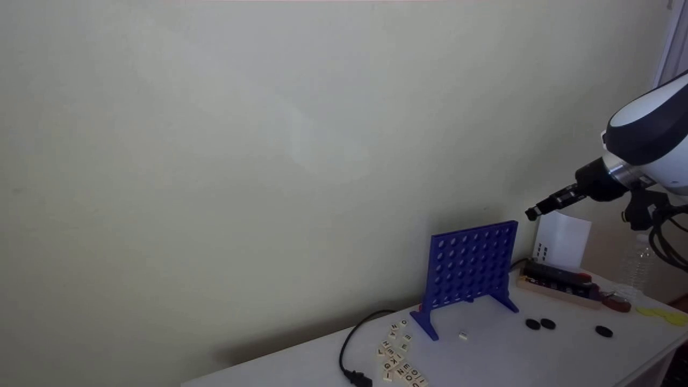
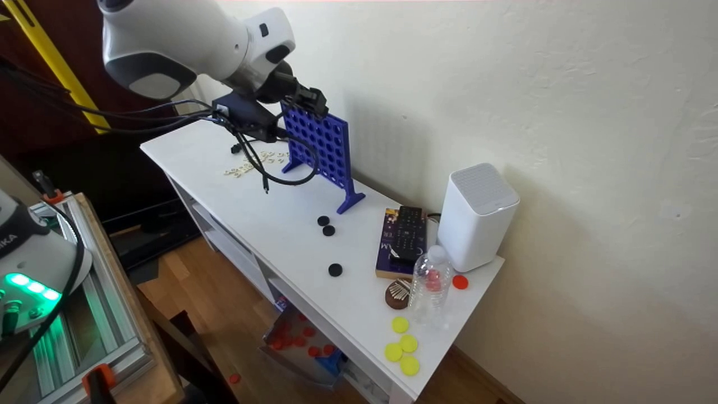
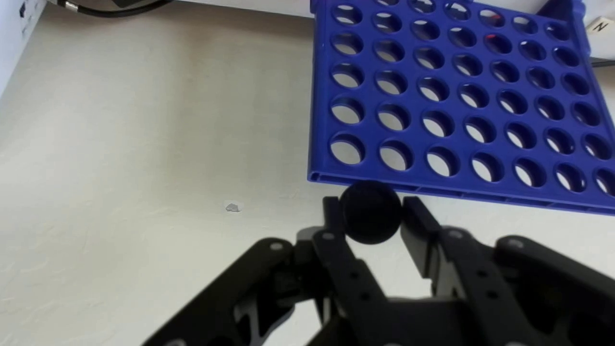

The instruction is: Put one black chip on top of the blue gameboard.

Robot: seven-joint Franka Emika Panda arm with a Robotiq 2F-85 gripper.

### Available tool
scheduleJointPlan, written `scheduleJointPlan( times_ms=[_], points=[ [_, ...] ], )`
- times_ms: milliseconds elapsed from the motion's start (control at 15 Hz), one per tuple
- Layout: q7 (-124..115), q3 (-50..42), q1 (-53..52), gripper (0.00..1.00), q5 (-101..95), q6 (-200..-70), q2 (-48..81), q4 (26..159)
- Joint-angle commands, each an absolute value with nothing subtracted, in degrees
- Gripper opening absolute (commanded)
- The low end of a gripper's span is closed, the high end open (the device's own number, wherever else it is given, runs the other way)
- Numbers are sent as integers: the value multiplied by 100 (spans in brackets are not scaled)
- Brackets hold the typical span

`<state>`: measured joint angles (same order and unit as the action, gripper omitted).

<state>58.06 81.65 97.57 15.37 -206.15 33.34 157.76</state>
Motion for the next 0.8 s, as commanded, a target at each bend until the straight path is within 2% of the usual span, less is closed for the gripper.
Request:
scheduleJointPlan(
  times_ms=[0,467,533,733],
  points=[
    [5806,8165,9757,12,1537,-20615,3334,15776],
    [5840,7838,9394,12,1423,-21097,3752,15728],
    [4742,7387,9214,12,390,-21080,3311,15765],
    [3825,6676,8859,12,-765,-21187,3194,15617]
  ],
)
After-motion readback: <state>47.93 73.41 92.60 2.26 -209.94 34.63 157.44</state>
